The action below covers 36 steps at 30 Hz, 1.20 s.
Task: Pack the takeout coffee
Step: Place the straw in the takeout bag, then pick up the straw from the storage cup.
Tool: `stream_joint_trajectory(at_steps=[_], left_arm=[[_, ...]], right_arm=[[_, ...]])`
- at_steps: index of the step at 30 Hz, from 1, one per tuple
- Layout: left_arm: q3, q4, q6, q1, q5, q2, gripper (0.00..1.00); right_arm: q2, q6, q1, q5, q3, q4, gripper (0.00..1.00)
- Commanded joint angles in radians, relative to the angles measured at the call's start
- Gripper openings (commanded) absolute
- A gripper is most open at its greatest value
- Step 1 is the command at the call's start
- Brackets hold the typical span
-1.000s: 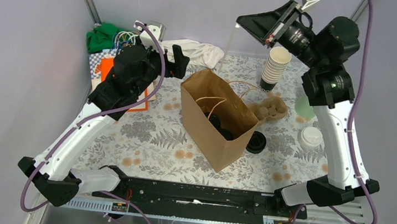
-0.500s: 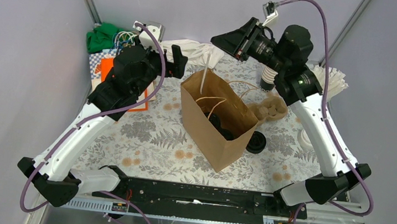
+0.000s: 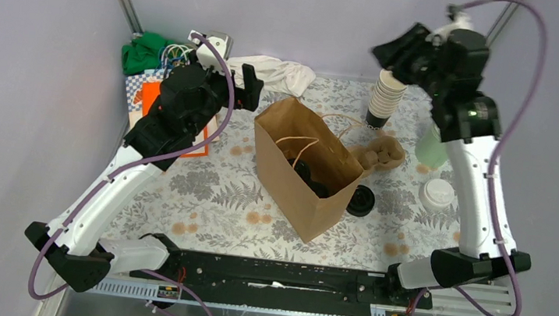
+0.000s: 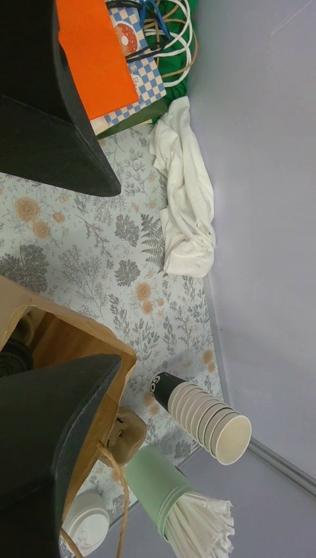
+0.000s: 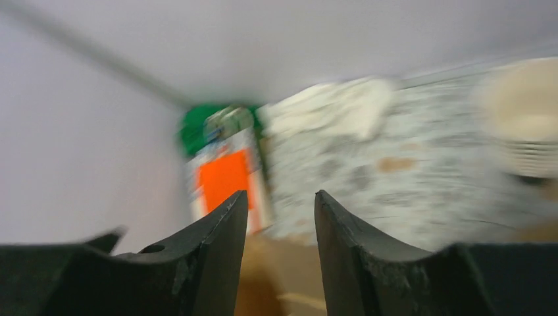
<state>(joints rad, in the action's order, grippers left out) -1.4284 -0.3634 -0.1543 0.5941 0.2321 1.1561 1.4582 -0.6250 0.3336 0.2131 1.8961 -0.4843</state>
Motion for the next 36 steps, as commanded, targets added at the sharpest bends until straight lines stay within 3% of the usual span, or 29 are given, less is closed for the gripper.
stream_joint_trajectory(at_steps=[1,6,12,15,21,36], left_arm=[[0.015,0.068,0.014,-0.004,0.003,-0.005,0.93],[0.040,0.081,0.007,-0.004,-0.004,-0.011,0.94],[0.125,0.131,-0.017,-0.004,-0.024,-0.044,0.94],[0.133,0.126,-0.010,-0.005,-0.027,-0.051,0.94],[0.143,0.136,0.024,-0.005,-0.014,-0.065,0.95],[0.146,0.145,0.066,-0.005,0.005,-0.064,0.95]], right_arm=[[-0.039,0.167,-0.217,-0.293,0.037,-0.267,0.49],[-0.016,0.234,-0.317,-0.512,-0.050,-0.309,0.46],[0.057,0.230,-0.358,-0.671,-0.236,-0.156,0.47],[0.109,0.324,-0.357,-0.691,-0.265,-0.068,0.45],[0.211,0.504,-0.357,-0.721,-0.246,0.024,0.52],[0.374,0.542,-0.357,-0.807,-0.166,0.032,0.48]])
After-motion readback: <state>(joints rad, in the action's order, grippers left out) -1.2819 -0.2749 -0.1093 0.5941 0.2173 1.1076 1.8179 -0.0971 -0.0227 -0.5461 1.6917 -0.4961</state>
